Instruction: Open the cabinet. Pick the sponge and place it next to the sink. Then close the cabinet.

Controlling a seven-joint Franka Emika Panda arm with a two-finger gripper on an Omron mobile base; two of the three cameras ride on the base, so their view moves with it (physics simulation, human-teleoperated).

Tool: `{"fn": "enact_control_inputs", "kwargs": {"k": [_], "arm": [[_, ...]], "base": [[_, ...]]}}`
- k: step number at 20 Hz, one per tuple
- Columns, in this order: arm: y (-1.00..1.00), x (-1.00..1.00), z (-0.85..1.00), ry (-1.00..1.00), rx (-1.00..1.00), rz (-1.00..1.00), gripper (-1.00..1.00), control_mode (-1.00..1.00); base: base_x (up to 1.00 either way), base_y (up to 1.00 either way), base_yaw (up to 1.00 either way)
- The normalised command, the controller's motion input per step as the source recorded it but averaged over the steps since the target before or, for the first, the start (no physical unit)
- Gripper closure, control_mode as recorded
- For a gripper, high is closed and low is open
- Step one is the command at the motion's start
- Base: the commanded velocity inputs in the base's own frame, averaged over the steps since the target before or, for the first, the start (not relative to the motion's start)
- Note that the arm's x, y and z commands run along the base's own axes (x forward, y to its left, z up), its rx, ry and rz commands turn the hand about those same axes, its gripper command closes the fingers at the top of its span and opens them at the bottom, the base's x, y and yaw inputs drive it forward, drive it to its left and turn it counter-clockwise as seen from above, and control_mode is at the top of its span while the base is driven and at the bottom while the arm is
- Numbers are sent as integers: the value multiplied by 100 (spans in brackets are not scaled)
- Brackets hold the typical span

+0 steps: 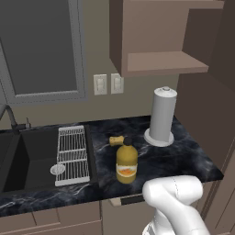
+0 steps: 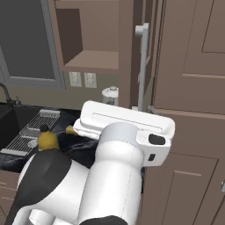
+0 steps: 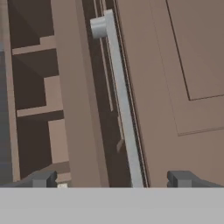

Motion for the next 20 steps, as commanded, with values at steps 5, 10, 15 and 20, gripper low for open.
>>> {"fn": "enact_control_inputs", "kwargs": {"k": [5,10,15,20], "arm": [[3,9,0,0,0,15,-100,-100],[0,16,0,0,0,8,-100,-100],[0,19,0,0,0,1,-100,-100],[4,11,0,0,0,2,-100,-100]], "base": [[0,0,0],[0,0,0],[0,0,0],[0,0,0]]}}
